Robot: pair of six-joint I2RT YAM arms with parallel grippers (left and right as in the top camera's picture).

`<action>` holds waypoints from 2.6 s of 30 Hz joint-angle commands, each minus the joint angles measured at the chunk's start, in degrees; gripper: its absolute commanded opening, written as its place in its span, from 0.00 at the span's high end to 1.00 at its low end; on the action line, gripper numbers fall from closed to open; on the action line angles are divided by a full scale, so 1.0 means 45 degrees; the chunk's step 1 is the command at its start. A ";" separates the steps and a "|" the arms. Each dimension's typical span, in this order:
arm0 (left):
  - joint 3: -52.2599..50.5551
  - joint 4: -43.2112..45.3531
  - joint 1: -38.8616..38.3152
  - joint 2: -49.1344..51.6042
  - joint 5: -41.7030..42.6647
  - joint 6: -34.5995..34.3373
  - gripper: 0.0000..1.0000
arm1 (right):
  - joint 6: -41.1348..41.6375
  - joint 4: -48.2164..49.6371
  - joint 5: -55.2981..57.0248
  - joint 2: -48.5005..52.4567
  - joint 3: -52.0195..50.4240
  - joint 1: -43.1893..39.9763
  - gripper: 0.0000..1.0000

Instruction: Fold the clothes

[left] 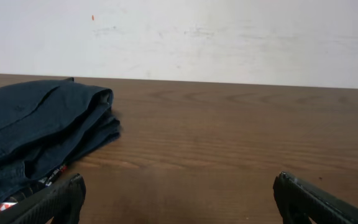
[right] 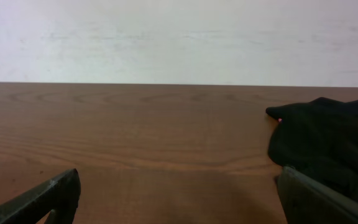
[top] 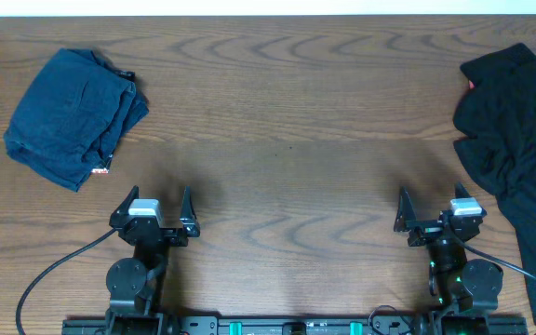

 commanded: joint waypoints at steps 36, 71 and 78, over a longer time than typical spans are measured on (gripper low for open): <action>-0.0112 -0.0597 0.0005 -0.0078 -0.0112 0.0219 0.02 | -0.0039 -0.0019 0.0180 0.0185 -0.0039 0.0141 0.01; 0.9296 -0.6815 0.0005 1.2211 -0.0092 -0.0180 0.02 | 0.0908 -0.4779 0.1409 1.2599 0.8840 -0.0777 0.01; 1.1594 -0.8539 0.0005 1.4566 0.0000 -0.0185 0.02 | 0.0476 -0.5838 0.2069 1.7515 1.2949 -0.1428 0.01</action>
